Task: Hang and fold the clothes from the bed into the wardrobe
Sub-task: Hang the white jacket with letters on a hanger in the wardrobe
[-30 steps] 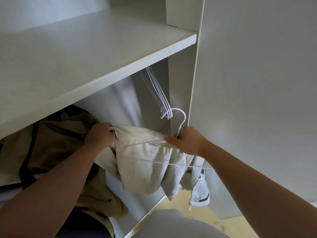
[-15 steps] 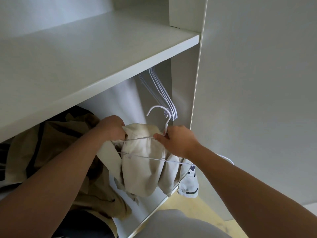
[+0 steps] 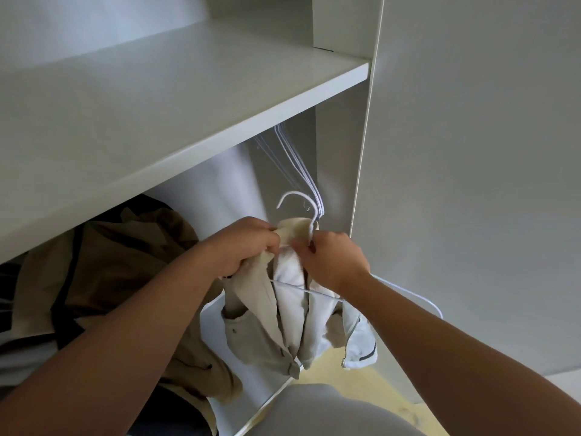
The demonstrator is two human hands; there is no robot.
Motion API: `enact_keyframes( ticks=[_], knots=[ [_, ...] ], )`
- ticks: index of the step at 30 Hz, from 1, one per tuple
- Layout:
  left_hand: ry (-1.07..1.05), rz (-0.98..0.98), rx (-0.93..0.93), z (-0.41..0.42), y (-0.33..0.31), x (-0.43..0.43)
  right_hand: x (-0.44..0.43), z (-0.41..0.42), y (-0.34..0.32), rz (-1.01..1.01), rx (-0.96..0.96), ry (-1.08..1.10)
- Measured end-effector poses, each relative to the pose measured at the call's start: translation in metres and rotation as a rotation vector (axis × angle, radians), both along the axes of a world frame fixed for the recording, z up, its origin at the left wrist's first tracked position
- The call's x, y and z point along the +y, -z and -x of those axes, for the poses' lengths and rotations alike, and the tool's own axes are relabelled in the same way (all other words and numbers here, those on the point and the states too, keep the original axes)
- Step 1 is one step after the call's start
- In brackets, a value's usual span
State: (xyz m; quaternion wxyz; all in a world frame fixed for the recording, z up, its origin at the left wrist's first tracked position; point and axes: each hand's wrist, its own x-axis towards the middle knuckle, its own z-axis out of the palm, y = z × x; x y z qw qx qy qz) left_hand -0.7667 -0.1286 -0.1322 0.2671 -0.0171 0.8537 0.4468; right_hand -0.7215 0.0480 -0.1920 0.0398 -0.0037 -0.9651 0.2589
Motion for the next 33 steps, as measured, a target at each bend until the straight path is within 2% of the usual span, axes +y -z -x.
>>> enact_keyframes(
  ticks=[4, 5, 7, 11, 12, 13, 14, 17, 19, 23, 28, 30, 33],
  knots=[
    [0.114, -0.401, -0.322, 0.0, 0.002, -0.022, 0.014, -0.005, 0.006, 0.108, 0.036, 0.083],
    [0.157, -0.427, -0.325, 0.001, 0.005, -0.025, 0.015, -0.005, 0.008, 0.112, 0.043, 0.083],
    [0.247, -0.261, -0.105, 0.003, 0.014, -0.027, 0.016, -0.007, 0.01, 0.133, 0.068, 0.084],
    [0.554, 0.34, 0.697, 0.008, 0.022, -0.024, 0.018, -0.009, 0.009, 0.189, 0.123, 0.105],
    [0.591, 0.438, 0.854, 0.008, 0.022, -0.023, 0.019, -0.01, 0.009, 0.207, 0.132, 0.112],
    [0.596, 0.455, 0.958, 0.01, 0.025, -0.021, 0.02, -0.01, 0.008, 0.224, 0.139, 0.118],
    [0.603, 0.41, 0.986, 0.01, 0.028, -0.018, 0.021, -0.009, 0.007, 0.236, 0.148, 0.116],
    [0.618, 0.185, 0.734, 0.012, 0.041, -0.01, 0.024, -0.007, 0.003, 0.257, 0.168, 0.076],
    [0.6, 0.155, 0.627, 0.017, 0.049, -0.011, 0.027, -0.005, -0.004, 0.283, 0.119, 0.05],
    [0.484, 0.205, 0.688, 0.034, 0.051, -0.022, 0.044, 0.0, -0.027, 0.262, -0.02, 0.006],
    [0.205, 0.311, 0.658, 0.057, 0.047, -0.057, 0.091, 0.006, -0.032, 0.325, -0.039, 0.149],
    [0.164, 0.412, 0.6, 0.063, 0.048, -0.066, 0.098, 0.007, -0.031, 0.224, -0.101, 0.077],
    [0.148, 0.364, 0.55, 0.058, 0.046, -0.07, 0.093, 0.008, -0.03, 0.079, -0.146, 0.0]
  ],
)
